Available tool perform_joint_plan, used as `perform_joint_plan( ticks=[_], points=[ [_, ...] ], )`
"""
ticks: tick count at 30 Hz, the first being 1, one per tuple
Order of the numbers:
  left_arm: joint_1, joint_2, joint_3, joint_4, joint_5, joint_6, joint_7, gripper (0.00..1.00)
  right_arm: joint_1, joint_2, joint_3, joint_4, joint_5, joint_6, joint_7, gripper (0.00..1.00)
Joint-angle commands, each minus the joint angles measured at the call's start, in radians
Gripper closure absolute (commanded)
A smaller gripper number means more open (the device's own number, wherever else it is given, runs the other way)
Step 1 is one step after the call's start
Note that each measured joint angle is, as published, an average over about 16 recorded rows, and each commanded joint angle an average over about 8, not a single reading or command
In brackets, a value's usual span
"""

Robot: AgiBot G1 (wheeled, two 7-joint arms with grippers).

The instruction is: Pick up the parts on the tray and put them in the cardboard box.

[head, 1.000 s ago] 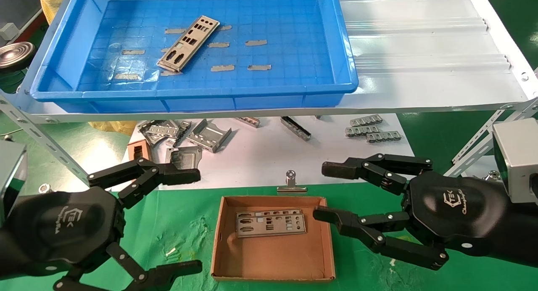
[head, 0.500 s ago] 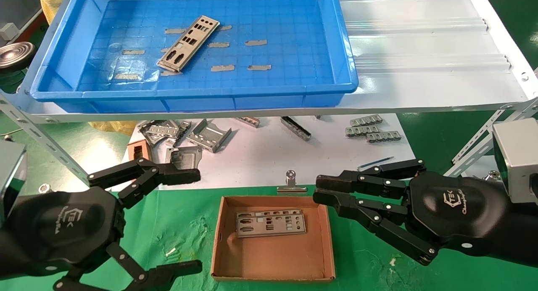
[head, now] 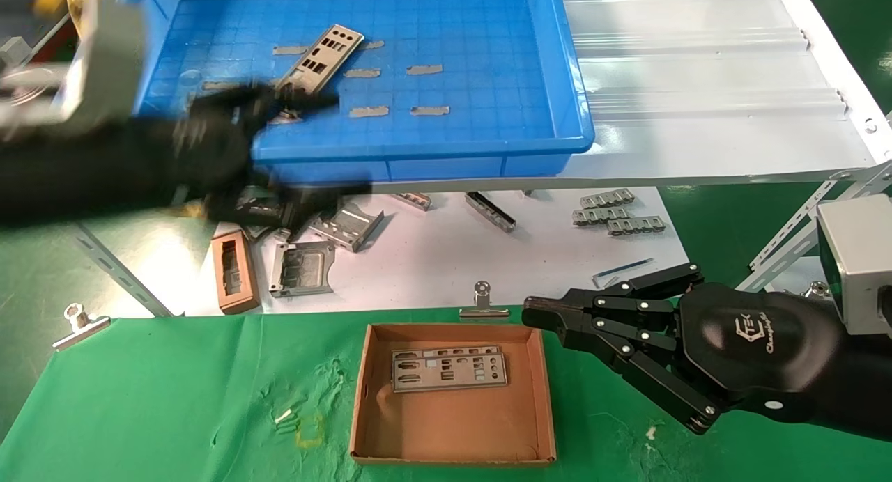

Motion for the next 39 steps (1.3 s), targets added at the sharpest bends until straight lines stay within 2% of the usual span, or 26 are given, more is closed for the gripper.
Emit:
perform_joint_plan(
  ticks=[1, 6, 11, 18, 25, 26, 33, 34, 39],
  points=[
    [-0.099, 0.050, 0.033, 0.092, 0.076, -0.016, 0.009, 0.00, 0.000, 0.000, 0.000, 0.000, 0.000, 0.000, 0.000, 1.00],
    [-0.267, 0.162, 0.084, 0.346, 0.193, -0.090, 0.064, 0.00, 0.000, 0.000, 0.000, 0.000, 0.000, 0.000, 0.000, 1.00],
    [-0.365, 0.251, 0.117, 0.543, 0.267, -0.185, 0.114, 0.00, 0.000, 0.000, 0.000, 0.000, 0.000, 0.000, 0.000, 1.00],
    [-0.413, 0.338, 0.137, 0.715, 0.310, -0.302, 0.144, 0.00, 0.000, 0.000, 0.000, 0.000, 0.000, 0.000, 0.000, 1.00],
    [-0.425, 0.375, 0.143, 0.793, 0.321, -0.335, 0.172, 0.00, 0.000, 0.000, 0.000, 0.000, 0.000, 0.000, 0.000, 1.00],
    [-0.426, 0.377, 0.142, 0.799, 0.319, -0.333, 0.177, 0.00, 0.000, 0.000, 0.000, 0.000, 0.000, 0.000, 0.000, 0.97],
    [-0.424, 0.380, 0.124, 0.833, 0.293, -0.318, 0.216, 0.00, 0.000, 0.000, 0.000, 0.000, 0.000, 0.000, 0.000, 0.10],
    [-0.424, 0.381, 0.122, 0.837, 0.290, -0.320, 0.221, 0.00, 0.000, 0.000, 0.000, 0.000, 0.000, 0.000, 0.000, 0.00],
    [-0.426, 0.384, 0.115, 0.856, 0.280, -0.343, 0.240, 0.00, 0.000, 0.000, 0.000, 0.000, 0.000, 0.000, 0.000, 0.00]
  ],
)
